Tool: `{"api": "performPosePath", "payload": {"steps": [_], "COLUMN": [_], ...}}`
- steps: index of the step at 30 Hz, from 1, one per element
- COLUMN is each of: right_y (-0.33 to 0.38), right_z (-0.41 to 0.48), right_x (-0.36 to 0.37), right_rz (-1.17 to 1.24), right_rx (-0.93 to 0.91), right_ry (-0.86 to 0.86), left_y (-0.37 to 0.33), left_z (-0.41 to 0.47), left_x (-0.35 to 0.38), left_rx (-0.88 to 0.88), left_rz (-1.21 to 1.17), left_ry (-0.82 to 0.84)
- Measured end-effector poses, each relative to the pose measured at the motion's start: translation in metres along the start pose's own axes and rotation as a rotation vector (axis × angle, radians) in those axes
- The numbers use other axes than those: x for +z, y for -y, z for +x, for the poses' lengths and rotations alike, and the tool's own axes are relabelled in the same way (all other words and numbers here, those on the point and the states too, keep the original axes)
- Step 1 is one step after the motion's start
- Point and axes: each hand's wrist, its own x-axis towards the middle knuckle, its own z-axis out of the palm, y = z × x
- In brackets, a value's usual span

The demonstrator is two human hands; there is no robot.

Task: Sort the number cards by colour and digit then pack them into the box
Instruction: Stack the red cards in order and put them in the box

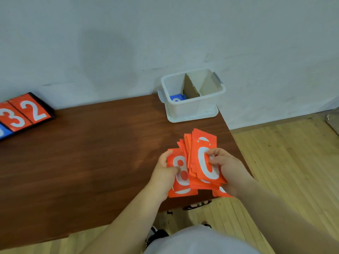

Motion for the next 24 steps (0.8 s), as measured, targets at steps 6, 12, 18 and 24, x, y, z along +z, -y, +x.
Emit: {"api": "performPosePath", "payload": {"steps": [6,12,18,24], "right_y": [-0.012,-0.018,-0.034,-0.056], "right_z": [-0.003,-0.003,-0.002,-0.009], "right_x": [-0.015,-0.063,-0.130,-0.179], "right_rz": [-0.393,-0.320,-0.368,-0.372], "right_rx": [-0.036,-0.108,-0.109,-0.061], "right_ry": [-0.068,-0.198,-0.514,-0.551], "left_y": [-0.013,0.000,0.035,0.065], "left_z": [-0.013,-0.003,0.027,0.049], "left_x": [0.052,0.098,0.141,0.205], "left_rx": [0.027,0.065,-0.023,-0.177], "left_rz": [-0.176,0.019,0.696,1.066], "left_ry": [0.179,0.254,-0.036,-0.194]}}
